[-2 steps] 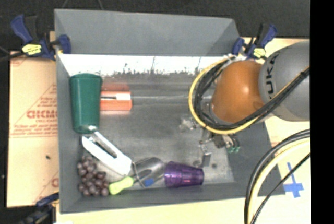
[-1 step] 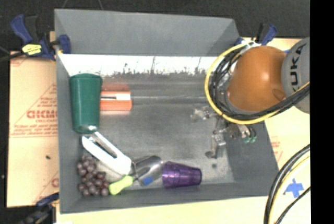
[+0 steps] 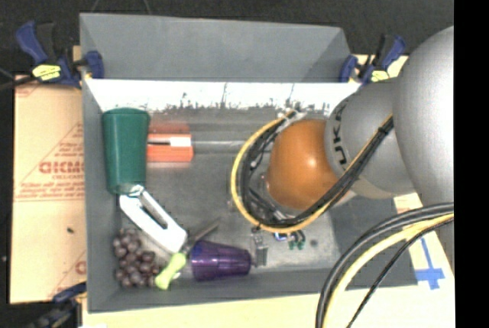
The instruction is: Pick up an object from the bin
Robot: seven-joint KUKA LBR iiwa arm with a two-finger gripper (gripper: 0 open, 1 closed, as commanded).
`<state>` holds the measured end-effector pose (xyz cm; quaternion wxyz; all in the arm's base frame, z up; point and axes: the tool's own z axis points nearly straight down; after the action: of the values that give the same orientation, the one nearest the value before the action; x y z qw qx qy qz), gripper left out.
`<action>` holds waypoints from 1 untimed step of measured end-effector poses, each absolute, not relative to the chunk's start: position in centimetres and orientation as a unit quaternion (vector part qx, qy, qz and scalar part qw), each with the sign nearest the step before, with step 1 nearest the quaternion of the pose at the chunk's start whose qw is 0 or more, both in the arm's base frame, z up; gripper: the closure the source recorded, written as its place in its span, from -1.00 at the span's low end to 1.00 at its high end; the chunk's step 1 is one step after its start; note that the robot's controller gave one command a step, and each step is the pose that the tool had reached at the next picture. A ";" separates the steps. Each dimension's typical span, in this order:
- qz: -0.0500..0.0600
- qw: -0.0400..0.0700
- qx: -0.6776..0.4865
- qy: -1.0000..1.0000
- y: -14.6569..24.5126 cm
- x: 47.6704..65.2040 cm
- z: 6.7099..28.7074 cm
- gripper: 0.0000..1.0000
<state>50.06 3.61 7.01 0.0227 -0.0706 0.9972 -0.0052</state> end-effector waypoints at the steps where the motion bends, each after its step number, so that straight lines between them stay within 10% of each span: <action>1: -0.013 0.033 -0.108 0.994 0.6 49.7 10.4 1.00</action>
Offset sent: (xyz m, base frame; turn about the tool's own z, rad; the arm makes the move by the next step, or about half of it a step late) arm 0.0000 0.0000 0.0000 0.0000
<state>49.72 0.64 10.40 0.0332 -0.1081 0.9935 -0.0128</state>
